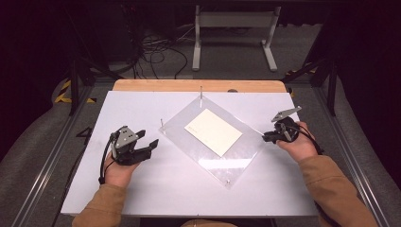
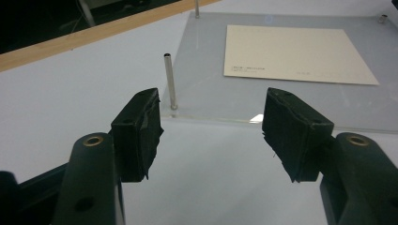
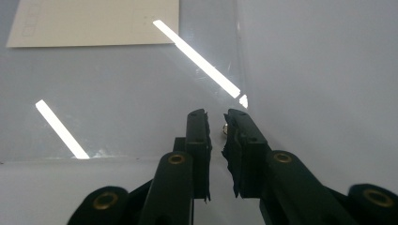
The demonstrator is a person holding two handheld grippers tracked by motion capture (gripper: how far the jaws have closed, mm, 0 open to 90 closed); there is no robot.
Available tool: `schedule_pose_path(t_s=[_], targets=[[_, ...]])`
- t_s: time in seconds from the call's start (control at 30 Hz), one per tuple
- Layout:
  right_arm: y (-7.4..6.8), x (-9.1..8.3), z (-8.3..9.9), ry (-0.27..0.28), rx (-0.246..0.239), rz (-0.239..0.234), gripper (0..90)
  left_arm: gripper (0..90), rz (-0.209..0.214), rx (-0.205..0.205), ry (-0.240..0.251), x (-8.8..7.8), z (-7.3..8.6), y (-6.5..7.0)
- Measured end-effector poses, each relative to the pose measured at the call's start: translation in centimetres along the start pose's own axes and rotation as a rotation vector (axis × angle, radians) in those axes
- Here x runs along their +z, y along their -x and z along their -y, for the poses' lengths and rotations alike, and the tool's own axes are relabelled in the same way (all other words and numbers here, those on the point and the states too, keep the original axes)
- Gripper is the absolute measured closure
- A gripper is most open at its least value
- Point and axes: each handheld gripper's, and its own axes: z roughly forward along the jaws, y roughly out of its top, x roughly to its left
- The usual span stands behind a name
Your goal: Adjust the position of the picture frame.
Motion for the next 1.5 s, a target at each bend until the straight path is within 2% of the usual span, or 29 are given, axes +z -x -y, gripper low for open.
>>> schedule_pose_path(t_s=[0.17, 0.27, 0.57, 0.73, 0.93, 1.1, 1.13, 1.3, 1.4, 1.5], targets=[[0.7, 0.9, -0.9, -0.075, -0.008, 0.004, 79.4, 37.9, -0.007, -0.022, 0.003, -0.4, 0.4, -0.5], [0.9, 1.3, -1.4, -0.114, -0.018, 0.002, 76.9, 37.9, -0.008, -0.027, -0.004, -0.4, 0.5, -0.5], [1.2, 2.0, -2.2, -0.192, -0.033, -0.012, 78.5, 38.1, -0.001, -0.030, -0.009, -0.2, 0.7, -0.6], [1.2, 2.2, -2.7, -0.218, -0.043, -0.018, 78.5, 38.2, 0.005, -0.028, -0.016, -0.1, 0.7, -0.4], [1.2, 2.3, -2.9, -0.234, -0.046, -0.031, 82.9, 38.3, 0.008, -0.026, -0.015, 0.0, 0.8, -0.5], [1.2, 2.4, -3.1, -0.248, -0.025, -0.026, 83.5, 38.4, 0.007, -0.038, -0.011, -0.1, 0.8, -0.6], [1.2, 2.4, -3.2, -0.250, -0.026, -0.024, 83.6, 38.4, 0.010, -0.050, -0.008, -0.1, 0.8, -0.5], [1.1, 2.1, -3.4, -0.254, -0.007, -0.016, 83.8, 38.5, 0.011, -0.042, -0.010, -0.1, 0.8, -0.7], [0.8, 1.8, -3.4, -0.272, 0.001, -0.037, 83.8, 38.5, 0.014, -0.046, -0.008, -0.1, 0.8, -0.7], [-0.1, 1.4, -3.1, -0.290, -0.004, -0.053, 83.8, 38.5, 0.018, -0.048, -0.008, -0.1, 0.9, -0.6]])
